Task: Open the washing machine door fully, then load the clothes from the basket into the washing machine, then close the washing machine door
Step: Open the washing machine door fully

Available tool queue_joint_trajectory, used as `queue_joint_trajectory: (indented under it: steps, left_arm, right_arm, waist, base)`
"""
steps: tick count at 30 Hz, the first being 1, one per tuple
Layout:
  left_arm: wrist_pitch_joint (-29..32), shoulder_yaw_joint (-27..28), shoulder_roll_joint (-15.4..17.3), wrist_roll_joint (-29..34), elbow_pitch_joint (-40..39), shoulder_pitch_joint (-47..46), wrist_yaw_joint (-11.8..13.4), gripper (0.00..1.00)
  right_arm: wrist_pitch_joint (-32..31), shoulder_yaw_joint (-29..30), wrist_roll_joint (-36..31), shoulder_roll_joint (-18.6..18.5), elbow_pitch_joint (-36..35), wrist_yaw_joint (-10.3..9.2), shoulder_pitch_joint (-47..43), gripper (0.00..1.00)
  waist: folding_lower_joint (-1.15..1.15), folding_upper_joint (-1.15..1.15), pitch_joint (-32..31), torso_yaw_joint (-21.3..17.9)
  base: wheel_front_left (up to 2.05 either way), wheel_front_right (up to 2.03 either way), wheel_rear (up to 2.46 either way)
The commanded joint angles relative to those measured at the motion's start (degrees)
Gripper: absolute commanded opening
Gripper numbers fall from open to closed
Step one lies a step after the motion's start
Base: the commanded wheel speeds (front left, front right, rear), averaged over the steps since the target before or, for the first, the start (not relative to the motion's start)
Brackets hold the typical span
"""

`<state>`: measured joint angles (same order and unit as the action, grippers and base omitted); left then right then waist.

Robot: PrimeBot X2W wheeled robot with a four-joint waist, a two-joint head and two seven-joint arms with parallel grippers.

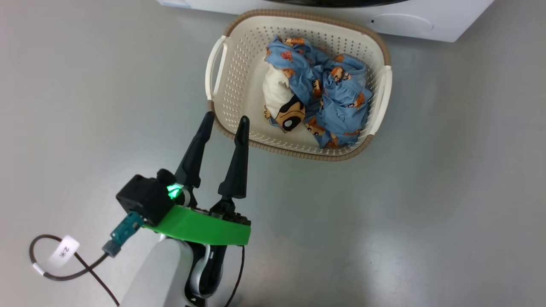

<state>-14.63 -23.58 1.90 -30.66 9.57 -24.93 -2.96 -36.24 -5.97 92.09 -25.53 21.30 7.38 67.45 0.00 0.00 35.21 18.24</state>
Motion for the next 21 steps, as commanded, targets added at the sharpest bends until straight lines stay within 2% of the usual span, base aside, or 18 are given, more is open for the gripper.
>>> queue_joint_trajectory:
  steps: [1, 11, 21]
  left_arm:
    - [-0.4, 1.3, 1.0, -0.8, -1.9, -0.4, 0.4, 1.0]
    - [-0.4, 0.9, 1.0, -1.6, -2.6, -0.9, 0.9, 1.0]
    - [-0.4, 1.5, 1.0, -1.2, -2.1, -0.4, 0.5, 1.0]
  right_arm:
    - [-0.2, 0.0, -0.7, 0.5, -1.4, 0.11, 1.2, 0.0]
    - [-1.4, -1.0, -1.6, 1.3, -2.1, 0.11, 2.3, 0.0]
    - [-2.9, -3.0, -1.7, 2.6, -4.5, 0.11, -3.1, 0.0]
  waist:
    - [0.0, 0.0, 0.7, 0.5]
    - [0.0, 0.0, 1.4, 1.1]
    - [0.0, 0.0, -1.7, 0.1]
  base:
    - [0.0, 0.0, 0.0]
    - [0.0, 0.0, 0.0]
    - [0.0, 0.0, 0.0]
